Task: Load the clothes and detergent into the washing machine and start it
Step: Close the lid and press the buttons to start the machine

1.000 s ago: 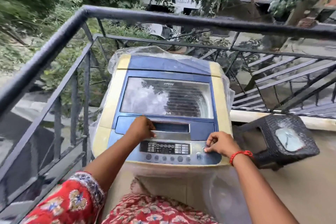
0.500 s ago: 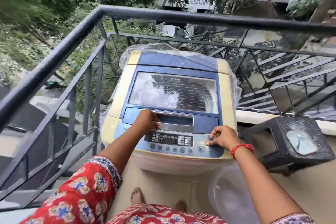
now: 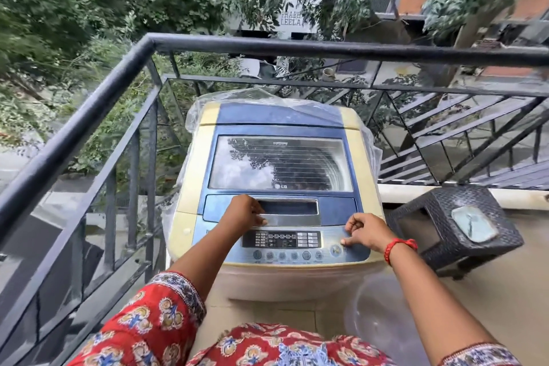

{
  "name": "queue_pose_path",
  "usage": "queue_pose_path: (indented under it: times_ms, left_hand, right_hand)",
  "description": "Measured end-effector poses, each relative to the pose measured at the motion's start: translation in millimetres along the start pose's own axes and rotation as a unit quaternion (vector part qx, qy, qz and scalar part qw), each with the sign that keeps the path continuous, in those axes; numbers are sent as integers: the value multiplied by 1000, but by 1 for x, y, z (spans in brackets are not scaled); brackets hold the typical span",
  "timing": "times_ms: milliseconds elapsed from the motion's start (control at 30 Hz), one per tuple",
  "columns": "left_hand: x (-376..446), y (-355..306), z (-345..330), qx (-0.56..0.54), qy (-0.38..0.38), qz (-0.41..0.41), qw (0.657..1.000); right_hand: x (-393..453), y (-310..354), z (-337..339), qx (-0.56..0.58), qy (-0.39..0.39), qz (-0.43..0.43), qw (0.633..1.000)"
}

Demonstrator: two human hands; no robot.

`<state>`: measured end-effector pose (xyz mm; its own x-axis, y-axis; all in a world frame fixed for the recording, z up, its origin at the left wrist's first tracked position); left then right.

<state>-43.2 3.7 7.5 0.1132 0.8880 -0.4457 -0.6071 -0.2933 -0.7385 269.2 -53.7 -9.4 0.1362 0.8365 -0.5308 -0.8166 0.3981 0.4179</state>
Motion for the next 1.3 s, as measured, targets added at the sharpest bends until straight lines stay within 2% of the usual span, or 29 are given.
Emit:
queue_pose_path:
  times_ms: [267,600,1067,1200,1300]
  left_hand:
    - [5,5,4,8,17,-24,1000]
    - [4,10,4,9,19,-66,998]
    - [6,14,1,16,9,-81,997]
    - [5,17,0,32,-5,-108,994]
    - [2,21,-1,40,-19,-142,989]
  right_hand:
    - [-15,11,-7,18,-7,8,1000]
    - [-16,7,-12,-41,-54,39,997]
    - [-12,9,-16,-83,-56,28,995]
    - [-10,8,-16,-107,-57,34,992]
    - [-9,10,-15,-167,-29,44,984]
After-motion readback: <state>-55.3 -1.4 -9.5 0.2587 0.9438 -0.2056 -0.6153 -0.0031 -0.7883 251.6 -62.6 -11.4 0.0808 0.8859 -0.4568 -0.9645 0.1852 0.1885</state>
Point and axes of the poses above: each hand's wrist, its own x-axis towards the middle knuckle, its own z-axis out of the back of the hand, y = z × x, the point moved 1 cm from there along x, towards the middle knuckle, and after that the axes turned 15 degrees about -x, right-handed, at the moved point
